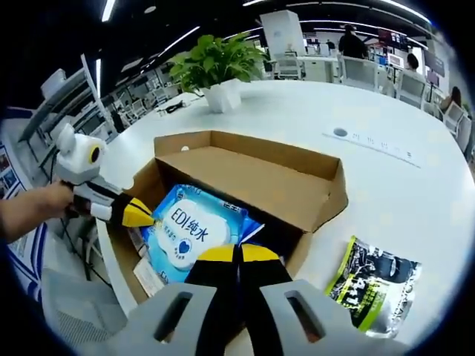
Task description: Operate the shoe box by opening the lid, removing the specified soft item, and placing it in the target area until the item is outside and the box remains undamaged.
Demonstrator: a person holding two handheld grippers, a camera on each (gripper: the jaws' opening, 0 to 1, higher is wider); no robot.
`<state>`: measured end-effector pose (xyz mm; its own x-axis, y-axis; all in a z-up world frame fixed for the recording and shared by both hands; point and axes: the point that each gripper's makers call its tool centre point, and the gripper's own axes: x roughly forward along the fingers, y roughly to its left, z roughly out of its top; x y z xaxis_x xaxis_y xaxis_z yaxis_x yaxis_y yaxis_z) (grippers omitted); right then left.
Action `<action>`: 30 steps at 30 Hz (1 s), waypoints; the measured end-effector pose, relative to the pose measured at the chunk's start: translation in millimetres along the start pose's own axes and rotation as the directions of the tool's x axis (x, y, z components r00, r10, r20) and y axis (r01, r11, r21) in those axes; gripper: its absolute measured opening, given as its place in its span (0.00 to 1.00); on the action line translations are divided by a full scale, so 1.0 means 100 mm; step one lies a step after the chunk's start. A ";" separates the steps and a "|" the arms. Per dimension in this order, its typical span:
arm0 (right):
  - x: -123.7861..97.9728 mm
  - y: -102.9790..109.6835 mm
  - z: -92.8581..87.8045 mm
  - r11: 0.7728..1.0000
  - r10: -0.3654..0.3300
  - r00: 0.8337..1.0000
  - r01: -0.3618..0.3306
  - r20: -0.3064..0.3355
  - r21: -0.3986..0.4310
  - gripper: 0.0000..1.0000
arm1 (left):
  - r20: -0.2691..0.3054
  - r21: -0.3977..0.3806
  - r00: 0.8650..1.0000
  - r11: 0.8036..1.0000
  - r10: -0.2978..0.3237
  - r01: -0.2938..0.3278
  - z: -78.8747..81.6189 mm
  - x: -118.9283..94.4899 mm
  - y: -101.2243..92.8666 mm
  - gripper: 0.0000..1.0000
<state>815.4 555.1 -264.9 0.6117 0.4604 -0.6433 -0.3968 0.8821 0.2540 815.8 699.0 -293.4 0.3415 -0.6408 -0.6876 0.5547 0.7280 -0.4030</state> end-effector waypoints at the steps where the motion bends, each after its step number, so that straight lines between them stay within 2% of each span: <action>1: 0.00 -0.01 0.00 1.000 0.000 1.000 0.000 0.001 0.001 0.00 | 0.002 0.001 1.000 1.000 0.000 0.000 0.01 -0.01 0.00 0.00; 4: 0.04 -0.05 0.03 1.000 0.004 1.000 -0.004 0.007 0.002 0.00 | 0.018 0.003 1.000 1.000 0.001 -0.001 0.06 -0.06 -0.02 0.00; 10: -0.07 0.01 0.07 1.000 0.013 1.000 -0.014 0.021 0.022 0.00 | 0.032 0.005 0.999 1.000 -0.003 0.003 0.10 -0.14 -0.06 0.00; 19: -0.10 0.00 0.12 0.999 0.022 0.999 -0.024 0.040 0.042 0.00 | 0.049 -0.005 0.999 1.000 -0.011 0.011 0.13 -0.24 -0.17 0.00; 26: -0.24 0.01 0.16 0.998 0.028 0.998 -0.031 0.058 0.057 0.00 | 0.066 -0.002 0.998 1.000 -0.006 0.006 0.21 -0.30 -0.30 0.00; 30: -0.29 -0.05 0.17 0.998 0.026 0.998 -0.030 0.064 0.062 0.00 | 0.066 0.003 0.998 1.000 -0.009 0.009 0.23 -0.30 -0.38 0.00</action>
<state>811.4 538.9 -235.1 0.6441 0.4887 -0.5885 -0.3721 0.8723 0.3171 801.9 685.1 -243.6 0.3855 -0.6621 -0.6427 0.5602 0.7214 -0.4072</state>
